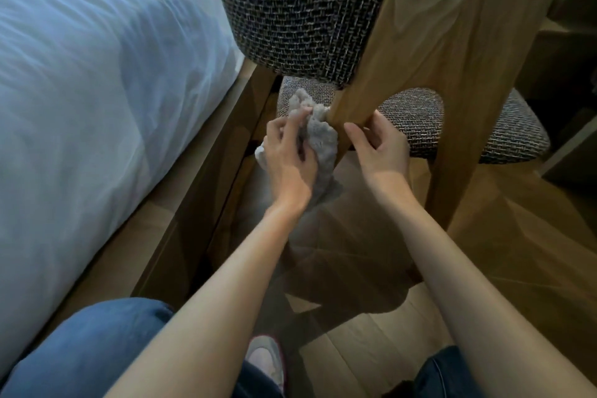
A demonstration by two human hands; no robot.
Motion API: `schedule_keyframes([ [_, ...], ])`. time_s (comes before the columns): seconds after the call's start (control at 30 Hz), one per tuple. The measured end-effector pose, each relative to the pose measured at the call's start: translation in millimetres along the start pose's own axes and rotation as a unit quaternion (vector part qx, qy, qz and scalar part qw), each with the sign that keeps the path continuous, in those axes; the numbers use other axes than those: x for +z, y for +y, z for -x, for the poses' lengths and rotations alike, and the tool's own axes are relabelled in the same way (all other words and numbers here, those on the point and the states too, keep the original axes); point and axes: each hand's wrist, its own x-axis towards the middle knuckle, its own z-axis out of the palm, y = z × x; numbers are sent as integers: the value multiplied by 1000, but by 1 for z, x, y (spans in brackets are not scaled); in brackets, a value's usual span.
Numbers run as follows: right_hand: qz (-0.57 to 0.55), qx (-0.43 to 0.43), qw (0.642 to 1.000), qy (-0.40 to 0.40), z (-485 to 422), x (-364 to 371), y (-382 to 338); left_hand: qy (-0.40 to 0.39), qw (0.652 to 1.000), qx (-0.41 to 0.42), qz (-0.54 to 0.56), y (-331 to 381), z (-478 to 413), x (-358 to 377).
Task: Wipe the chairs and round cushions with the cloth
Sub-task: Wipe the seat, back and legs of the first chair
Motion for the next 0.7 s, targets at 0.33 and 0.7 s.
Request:
schedule_keyframes([
  [0.33,18,-20,999,17,-1,3,5,-181,971,72,-137,-33,-5,-17],
  [0.7,3,-29,999,31,-2,7,9,-137,946,232,-181,-64,-32,-19],
])
